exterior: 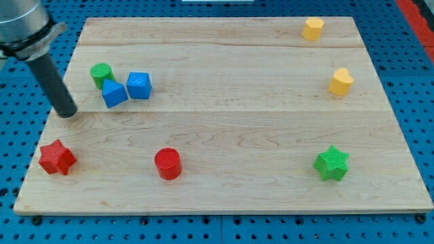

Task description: Move the red star to the left of the red circle

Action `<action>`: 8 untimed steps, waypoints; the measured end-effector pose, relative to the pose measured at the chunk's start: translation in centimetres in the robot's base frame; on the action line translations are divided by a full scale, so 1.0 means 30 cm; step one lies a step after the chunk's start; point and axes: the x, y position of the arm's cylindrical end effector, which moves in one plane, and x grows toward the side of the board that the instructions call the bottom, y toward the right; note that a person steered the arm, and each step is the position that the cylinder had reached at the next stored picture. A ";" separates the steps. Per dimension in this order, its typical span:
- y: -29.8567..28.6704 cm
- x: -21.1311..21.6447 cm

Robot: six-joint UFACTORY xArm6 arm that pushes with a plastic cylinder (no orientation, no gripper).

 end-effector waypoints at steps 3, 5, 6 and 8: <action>-0.004 0.269; 0.056 0.377; 0.124 0.378; 0.226 0.378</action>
